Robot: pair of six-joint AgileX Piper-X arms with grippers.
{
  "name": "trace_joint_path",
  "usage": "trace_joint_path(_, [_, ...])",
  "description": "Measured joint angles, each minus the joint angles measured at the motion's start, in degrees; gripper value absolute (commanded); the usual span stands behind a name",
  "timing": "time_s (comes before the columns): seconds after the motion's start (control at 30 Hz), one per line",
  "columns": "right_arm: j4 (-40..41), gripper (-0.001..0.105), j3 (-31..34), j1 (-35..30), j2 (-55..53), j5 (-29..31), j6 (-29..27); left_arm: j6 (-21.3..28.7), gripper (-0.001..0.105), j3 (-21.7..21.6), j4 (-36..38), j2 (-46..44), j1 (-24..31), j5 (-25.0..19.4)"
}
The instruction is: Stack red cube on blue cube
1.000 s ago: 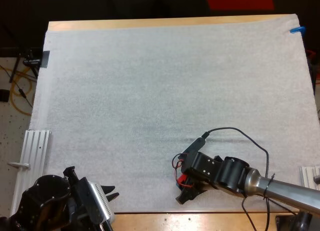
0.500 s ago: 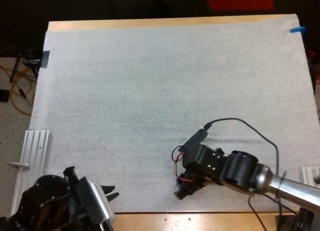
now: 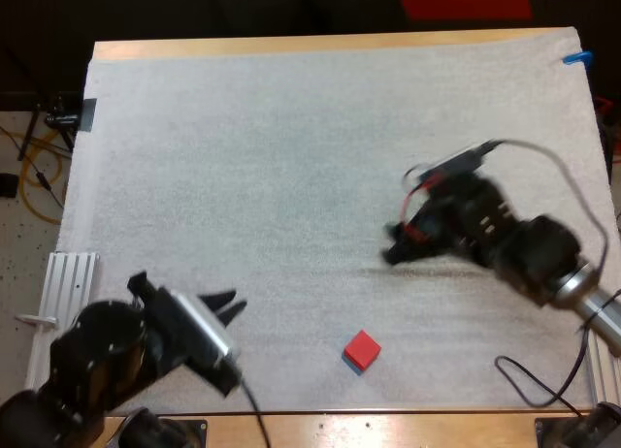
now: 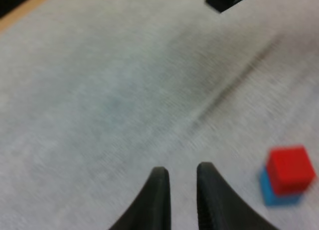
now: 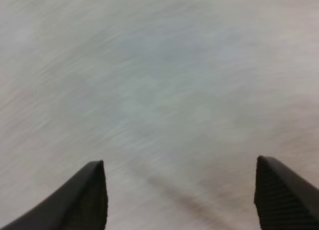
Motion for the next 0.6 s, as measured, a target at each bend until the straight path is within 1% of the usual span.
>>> trace_joint_path(0.03, [-0.08,0.061,0.00,-1.52,0.00,-0.21,-0.42,0.25,0.012,0.00,-1.25,0.70,1.11,0.00])
trace_joint_path(0.1, [-0.42,0.061,0.00,-7.18,-0.30,-1.02,-2.28,0.51,0.012,0.00,-5.99,3.46,5.94,0.24])
trace_joint_path(0.13, [-0.44,0.061,0.00,-8.60,-0.41,-1.05,-2.55,0.64,0.012,0.00,-7.33,4.23,7.48,0.70])
trace_joint_path(0.2, [-0.47,0.061,0.00,-14.29,-1.44,-1.04,-3.66,0.90,0.012,0.00,-12.26,7.15,14.22,4.33])
trace_joint_path(0.23, [-0.47,0.061,0.00,-15.72,-1.81,-1.04,-4.12,0.93,0.012,0.00,-13.07,7.65,16.00,5.43])
trace_joint_path(0.27, [-0.47,0.061,0.00,-17.97,-2.47,-1.17,-5.12,0.93,0.012,0.00,-15.44,9.02,18.91,7.04])
trace_joint_path(0.3, [-0.47,0.061,0.00,-20.65,-3.42,-1.25,-5.98,0.93,0.012,0.00,-17.47,10.25,22.32,7.87])
trace_joint_path(0.33, [-0.47,0.061,0.00,-21.93,-3.91,-1.24,-6.39,0.55,0.012,0.00,-18.23,10.80,24.00,8.19])
trace_joint_path(0.4, [-0.33,0.061,0.00,-26.54,-6.12,-1.37,-8.12,0.51,0.012,0.13,-20.27,11.96,29.64,9.00])
trace_joint_path(0.5, [1.02,0.061,0.00,-31.63,-9.81,-1.71,-10.05,0.51,0.012,0.13,-21.06,11.80,34.49,9.11])
trace_joint_path(0.6, [3.80,0.061,0.00,-35.17,-13.78,-2.63,-12.03,0.51,0.012,0.13,-21.21,10.16,35.22,9.23])
